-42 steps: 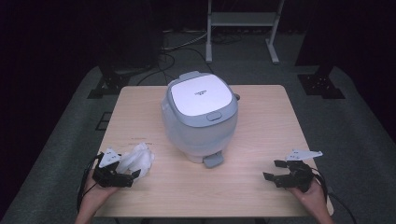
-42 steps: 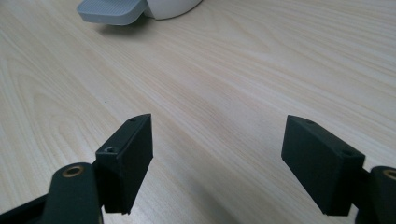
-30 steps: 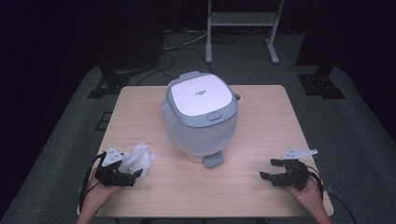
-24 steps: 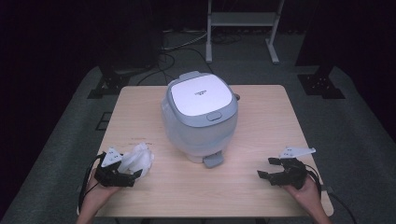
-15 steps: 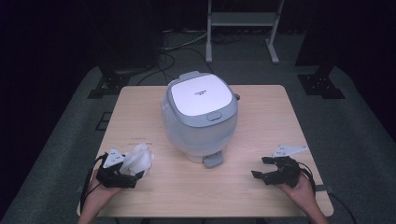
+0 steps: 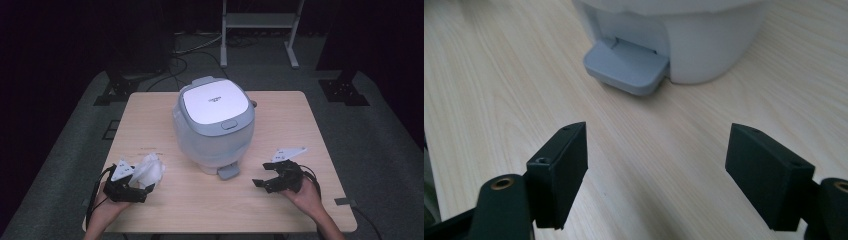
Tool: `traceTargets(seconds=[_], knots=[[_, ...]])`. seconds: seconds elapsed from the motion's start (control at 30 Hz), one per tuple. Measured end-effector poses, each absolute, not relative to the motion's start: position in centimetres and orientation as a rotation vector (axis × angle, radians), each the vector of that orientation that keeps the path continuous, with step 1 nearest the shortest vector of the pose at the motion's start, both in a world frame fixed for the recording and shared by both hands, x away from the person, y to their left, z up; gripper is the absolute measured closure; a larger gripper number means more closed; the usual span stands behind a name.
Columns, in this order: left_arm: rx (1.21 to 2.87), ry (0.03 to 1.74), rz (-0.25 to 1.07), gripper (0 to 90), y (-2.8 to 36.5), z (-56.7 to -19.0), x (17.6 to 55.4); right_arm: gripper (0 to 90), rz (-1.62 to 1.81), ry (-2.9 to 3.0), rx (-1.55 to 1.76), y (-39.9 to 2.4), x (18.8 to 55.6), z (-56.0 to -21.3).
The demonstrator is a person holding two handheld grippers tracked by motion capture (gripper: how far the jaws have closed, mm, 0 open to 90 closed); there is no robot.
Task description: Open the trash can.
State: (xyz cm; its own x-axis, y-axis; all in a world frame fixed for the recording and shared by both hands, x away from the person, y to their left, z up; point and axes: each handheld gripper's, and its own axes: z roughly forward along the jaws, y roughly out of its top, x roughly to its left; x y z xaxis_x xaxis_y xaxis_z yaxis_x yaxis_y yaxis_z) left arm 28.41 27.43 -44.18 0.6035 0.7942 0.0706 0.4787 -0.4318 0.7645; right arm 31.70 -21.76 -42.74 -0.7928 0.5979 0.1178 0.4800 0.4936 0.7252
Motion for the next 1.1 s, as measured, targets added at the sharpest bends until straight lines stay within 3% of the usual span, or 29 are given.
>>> traceTargets(seconds=[0.57,0.7,1.1], knots=[[2.091,1.012,0.555,1.9,27.7,-44.2,28.4,27.1,1.182,2.639,0.889,-18.6,32.7,-42.3],[2.098,1.012,0.555,1.9,27.7,-44.2,28.4,31.6,1.194,2.640,0.881,-18.1,32.9,-42.3],[2.091,1.017,0.552,1.9,27.7,-44.3,28.5,61.7,1.172,2.667,0.843,-16.0,33.7,-42.7]])
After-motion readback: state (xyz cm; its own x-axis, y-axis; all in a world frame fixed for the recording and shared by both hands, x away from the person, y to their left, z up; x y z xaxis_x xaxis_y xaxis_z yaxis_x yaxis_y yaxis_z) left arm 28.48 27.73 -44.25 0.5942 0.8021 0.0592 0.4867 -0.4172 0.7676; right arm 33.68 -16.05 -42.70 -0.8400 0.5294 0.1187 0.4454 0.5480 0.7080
